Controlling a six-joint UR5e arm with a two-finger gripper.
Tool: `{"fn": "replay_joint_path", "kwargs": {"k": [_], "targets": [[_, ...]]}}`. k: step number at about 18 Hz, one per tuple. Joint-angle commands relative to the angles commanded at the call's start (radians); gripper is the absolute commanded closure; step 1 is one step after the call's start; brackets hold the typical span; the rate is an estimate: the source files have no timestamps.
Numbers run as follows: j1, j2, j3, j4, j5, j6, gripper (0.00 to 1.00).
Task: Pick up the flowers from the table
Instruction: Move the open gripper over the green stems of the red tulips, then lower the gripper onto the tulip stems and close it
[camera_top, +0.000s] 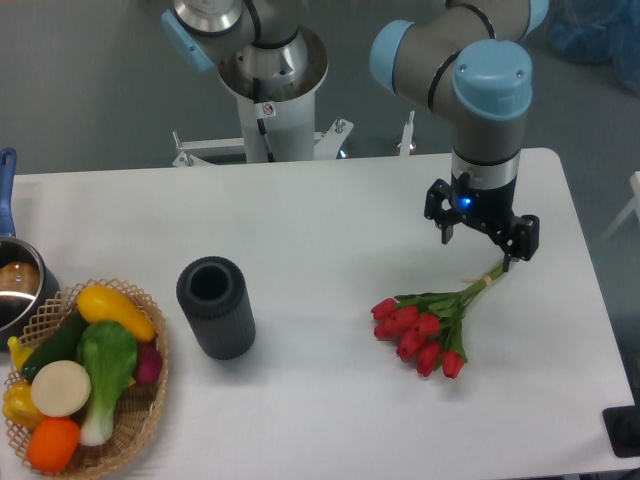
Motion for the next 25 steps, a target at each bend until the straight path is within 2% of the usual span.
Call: {"fn": "replay_joint_path", "kwargs": {"k": [5,7,10,13,19,25], "targets": [[-0.005,-0.020,-0.005,0.002,0.000,-0.015,0.00],[-0.002,-0.020,-0.035,0.003,-0.002,-0.018,0.00],[-0.002,-0.029,-0.070,0.060,0.000,-0.020,0.00],[-0.002,-0.066,-0.066,0.084,0.003,-0.006,0.00],[-0.011,-0.144,-0.034,0.087,0.005,0.006,0.00],[-0.015,-0.195,-0.026,0.089,0.005,0.052,0.00]]}}
